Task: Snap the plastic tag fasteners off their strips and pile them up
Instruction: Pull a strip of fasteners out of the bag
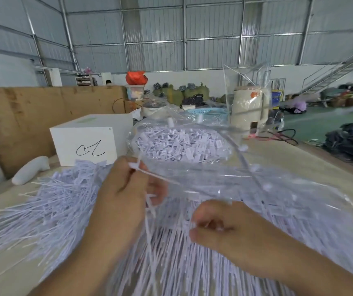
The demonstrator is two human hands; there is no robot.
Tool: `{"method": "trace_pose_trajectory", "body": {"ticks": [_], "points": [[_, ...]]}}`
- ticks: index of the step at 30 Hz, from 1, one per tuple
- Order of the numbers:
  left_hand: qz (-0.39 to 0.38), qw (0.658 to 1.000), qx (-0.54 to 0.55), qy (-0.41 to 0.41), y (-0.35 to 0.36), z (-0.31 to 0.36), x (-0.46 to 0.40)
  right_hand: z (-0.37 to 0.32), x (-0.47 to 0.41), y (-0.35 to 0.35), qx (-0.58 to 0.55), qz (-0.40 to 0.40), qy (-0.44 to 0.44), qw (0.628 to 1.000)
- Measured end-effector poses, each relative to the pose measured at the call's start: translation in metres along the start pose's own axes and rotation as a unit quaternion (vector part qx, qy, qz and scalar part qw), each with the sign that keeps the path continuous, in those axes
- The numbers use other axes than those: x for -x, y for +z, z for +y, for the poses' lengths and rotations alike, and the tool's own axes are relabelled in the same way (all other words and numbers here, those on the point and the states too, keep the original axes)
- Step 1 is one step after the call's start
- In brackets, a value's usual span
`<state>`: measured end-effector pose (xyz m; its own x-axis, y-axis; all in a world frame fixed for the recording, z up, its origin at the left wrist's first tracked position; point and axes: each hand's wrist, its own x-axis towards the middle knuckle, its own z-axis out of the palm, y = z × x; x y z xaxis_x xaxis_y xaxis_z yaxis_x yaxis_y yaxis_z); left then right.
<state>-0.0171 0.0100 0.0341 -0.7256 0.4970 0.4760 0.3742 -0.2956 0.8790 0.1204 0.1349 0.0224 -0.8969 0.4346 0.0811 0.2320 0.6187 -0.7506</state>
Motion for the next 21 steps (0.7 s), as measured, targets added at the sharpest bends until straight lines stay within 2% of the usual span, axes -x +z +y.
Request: {"method": "trace_pose_trajectory", "body": {"ticks": [2,4,6,9,13,16,18,21], "points": [[-0.009,0.998,-0.058,0.027,-0.013,0.001,-0.008,-0.002,0.000,0.004,0.023,-0.007,-0.006,1.000],[-0.079,0.982,-0.162,0.056,-0.021,-0.001,-0.011,-0.008,0.003,0.007,-0.005,0.025,-0.042,0.999],[-0.155,0.950,-0.260,0.078,-0.024,-0.005,-0.011,-0.014,0.008,0.007,-0.040,0.039,-0.106,0.993],[-0.201,0.901,-0.369,0.109,-0.023,-0.006,-0.009,-0.026,0.018,0.004,-0.058,-0.014,-0.199,0.978],[-0.191,0.858,-0.456,0.139,-0.026,-0.008,-0.009,-0.030,0.029,-0.003,-0.008,-0.087,-0.221,0.971],[-0.164,0.826,-0.516,0.158,-0.029,-0.010,-0.011,-0.034,0.030,-0.003,-0.135,-0.076,-0.217,0.964],[-0.170,0.810,-0.540,0.154,-0.026,-0.010,-0.009,-0.034,0.027,0.007,-0.261,-0.014,-0.177,0.949],[-0.171,0.795,-0.563,0.150,-0.019,-0.008,-0.006,-0.037,0.015,0.022,-0.401,0.083,-0.140,0.902]]}}
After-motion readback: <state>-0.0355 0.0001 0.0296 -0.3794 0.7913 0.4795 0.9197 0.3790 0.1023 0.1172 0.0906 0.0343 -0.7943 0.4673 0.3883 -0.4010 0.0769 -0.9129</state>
